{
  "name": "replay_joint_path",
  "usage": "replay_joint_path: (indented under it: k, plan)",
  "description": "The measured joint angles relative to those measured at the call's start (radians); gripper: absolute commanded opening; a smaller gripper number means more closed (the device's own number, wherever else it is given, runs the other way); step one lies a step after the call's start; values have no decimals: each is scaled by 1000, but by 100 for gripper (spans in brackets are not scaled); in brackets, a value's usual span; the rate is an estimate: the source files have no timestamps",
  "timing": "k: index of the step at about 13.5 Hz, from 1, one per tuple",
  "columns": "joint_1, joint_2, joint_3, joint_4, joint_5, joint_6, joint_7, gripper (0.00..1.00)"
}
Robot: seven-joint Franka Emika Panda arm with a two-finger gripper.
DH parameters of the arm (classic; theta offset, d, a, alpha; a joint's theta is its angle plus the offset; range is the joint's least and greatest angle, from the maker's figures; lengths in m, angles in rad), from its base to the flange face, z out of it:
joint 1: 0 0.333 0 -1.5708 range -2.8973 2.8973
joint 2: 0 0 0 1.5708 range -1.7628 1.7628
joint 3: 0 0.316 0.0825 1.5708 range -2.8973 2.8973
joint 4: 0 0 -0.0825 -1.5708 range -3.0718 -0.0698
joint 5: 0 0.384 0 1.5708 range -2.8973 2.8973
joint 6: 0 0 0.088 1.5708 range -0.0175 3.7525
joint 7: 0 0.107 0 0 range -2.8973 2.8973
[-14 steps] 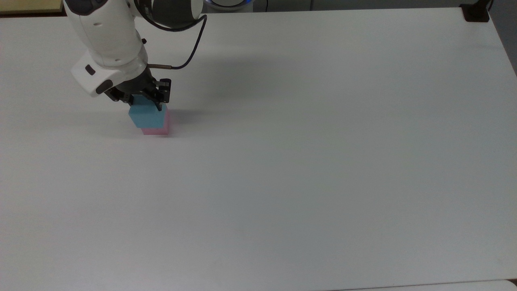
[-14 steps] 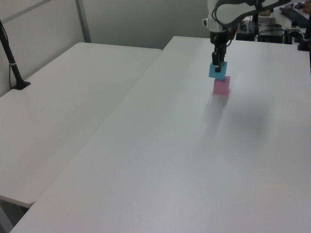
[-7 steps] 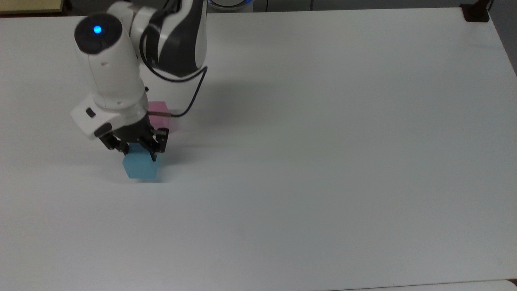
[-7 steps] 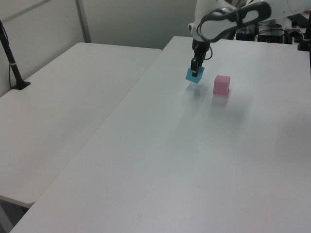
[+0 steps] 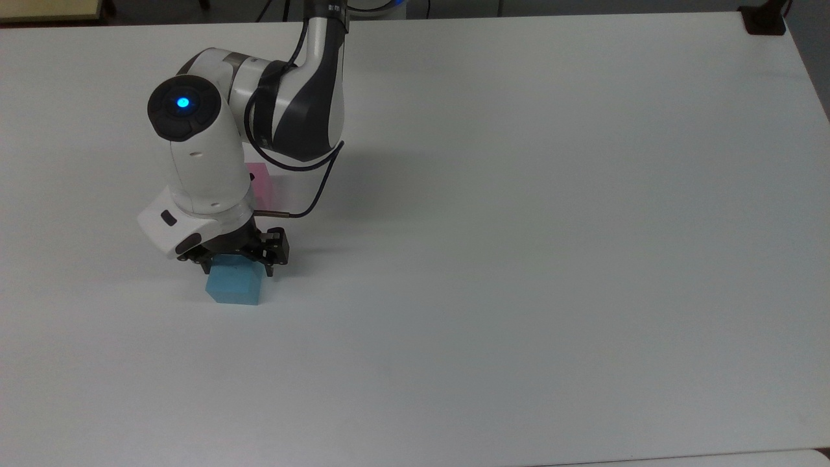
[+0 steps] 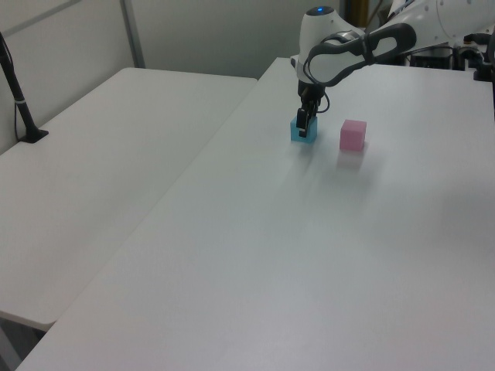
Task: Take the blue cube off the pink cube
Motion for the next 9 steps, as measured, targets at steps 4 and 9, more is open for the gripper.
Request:
replay_joint_path:
  k: [4,9]
  plan:
    - [10,-165,-1,-29,-1,-77,146,100]
    - [23,-537,20,-154,-101,-514,203,100]
